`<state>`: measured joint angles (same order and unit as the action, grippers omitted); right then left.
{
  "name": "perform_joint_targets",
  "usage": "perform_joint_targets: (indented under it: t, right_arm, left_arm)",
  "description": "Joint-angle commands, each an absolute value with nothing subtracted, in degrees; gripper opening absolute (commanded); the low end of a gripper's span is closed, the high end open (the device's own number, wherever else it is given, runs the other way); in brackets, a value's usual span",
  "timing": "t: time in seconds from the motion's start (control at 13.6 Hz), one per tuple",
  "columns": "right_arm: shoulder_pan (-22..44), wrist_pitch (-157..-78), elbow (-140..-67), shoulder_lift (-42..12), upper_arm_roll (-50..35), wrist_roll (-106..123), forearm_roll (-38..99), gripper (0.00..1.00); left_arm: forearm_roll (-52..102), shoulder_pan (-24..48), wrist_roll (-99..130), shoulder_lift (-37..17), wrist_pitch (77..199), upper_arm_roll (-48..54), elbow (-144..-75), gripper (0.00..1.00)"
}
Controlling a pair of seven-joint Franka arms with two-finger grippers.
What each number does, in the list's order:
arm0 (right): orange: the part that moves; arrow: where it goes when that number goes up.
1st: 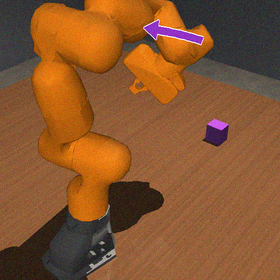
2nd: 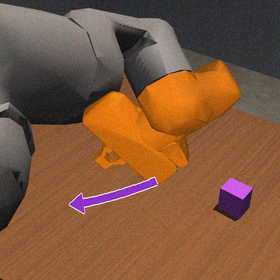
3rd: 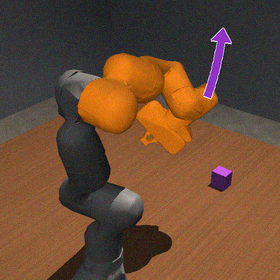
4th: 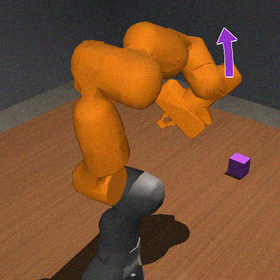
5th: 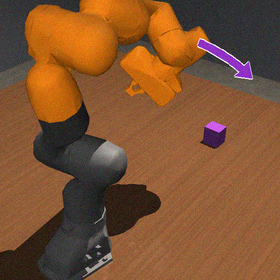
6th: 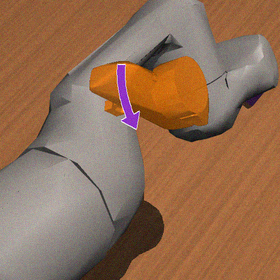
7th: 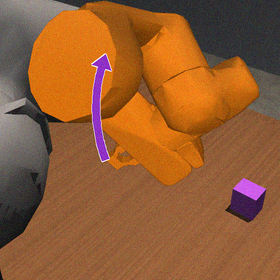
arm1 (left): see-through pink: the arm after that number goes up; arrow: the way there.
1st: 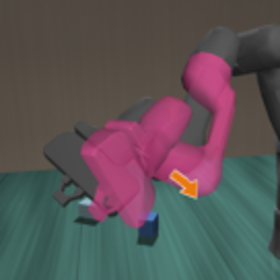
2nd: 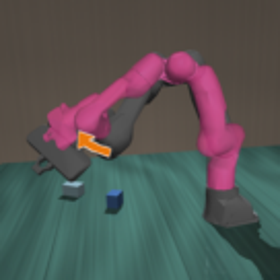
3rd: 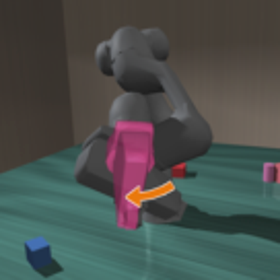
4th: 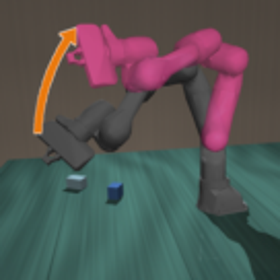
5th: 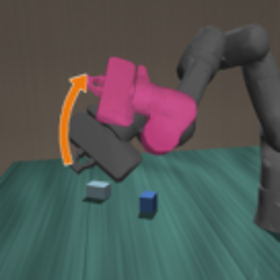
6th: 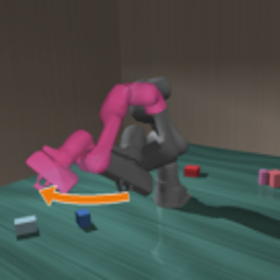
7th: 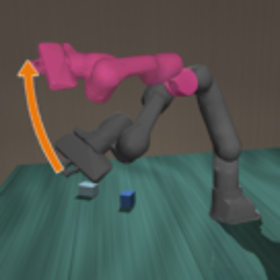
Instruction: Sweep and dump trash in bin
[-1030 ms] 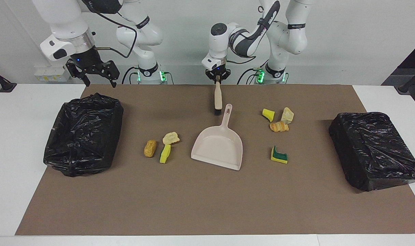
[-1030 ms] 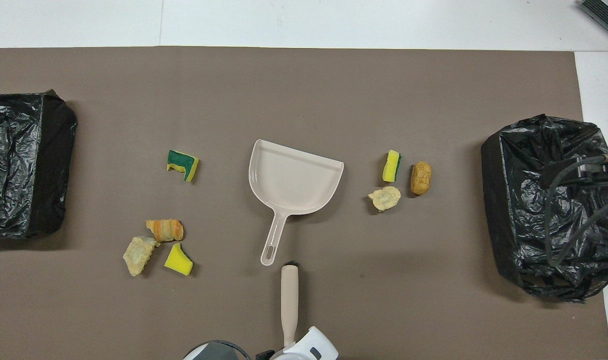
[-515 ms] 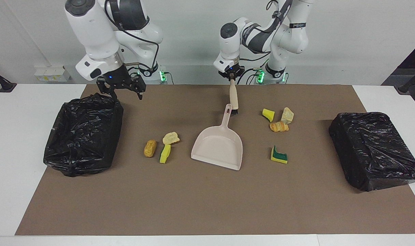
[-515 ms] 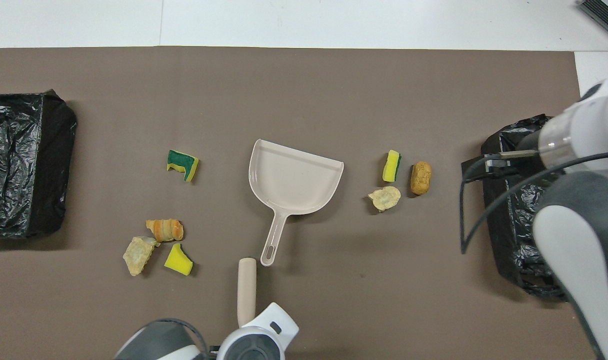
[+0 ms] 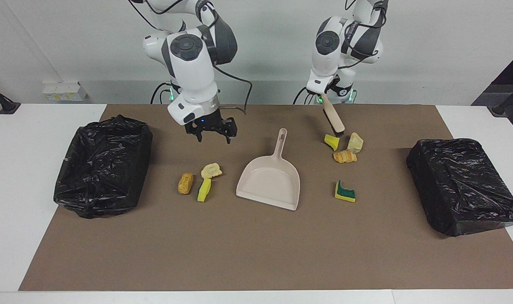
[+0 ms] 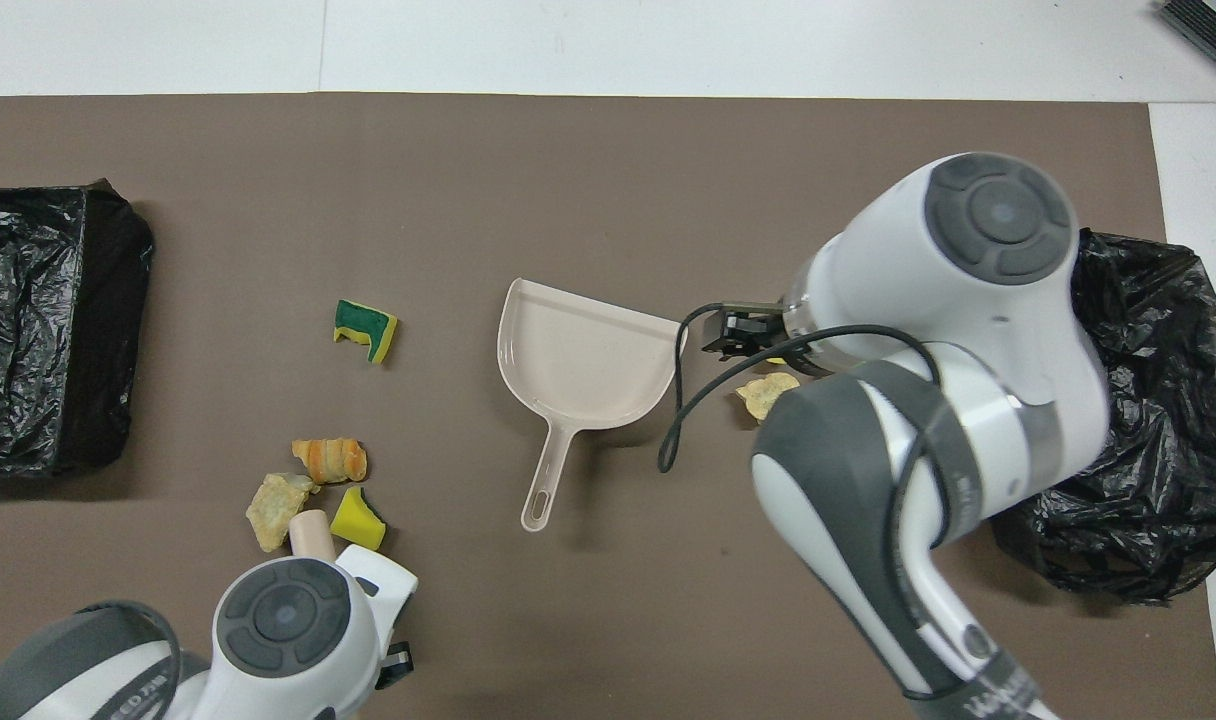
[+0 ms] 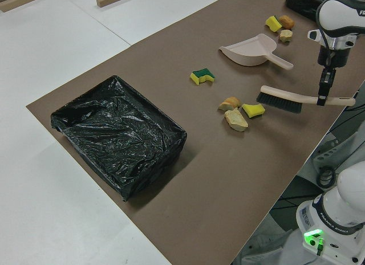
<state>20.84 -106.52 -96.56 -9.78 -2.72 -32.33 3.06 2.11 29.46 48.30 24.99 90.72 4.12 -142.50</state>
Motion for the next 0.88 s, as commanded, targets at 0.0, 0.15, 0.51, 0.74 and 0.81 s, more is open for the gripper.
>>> perform_joint_targets:
  t: [0.0, 0.15, 0.51, 0.74, 0.81]
  right_arm:
    - [25.82, -110.55, -96.07, -12.82, -2.46, -40.84, 3.69, 1.00]
    - [29.95, -113.45, -95.71, -15.81, -2.46, -47.43, 3.34, 1.00]
    - [37.70, -120.49, -96.24, -21.97, -2.46, -59.22, 2.64, 1.00]
    - [40.07, -120.67, -99.65, -22.06, -2.46, -59.77, 2.64, 1.00]
    - [40.17, -120.59, -100.89, -21.45, -2.46, -59.59, 2.64, 0.91]
  left_arm:
    - [0.35, 23.84, 51.75, 27.50, 87.90, 5.01, -145.19, 0.00]
    - [-0.87, 20.85, 52.64, 28.47, 88.59, 5.01, -147.21, 0.00]
    - [-0.79, 20.83, 61.34, 24.10, 100.96, 5.36, -151.00, 0.00]
    - [-0.18, 23.46, 67.83, 17.95, 109.31, 5.36, -150.21, 0.00]
    - [-0.09, 24.25, 69.77, 15.49, 110.99, 5.36, -149.33, 0.00]
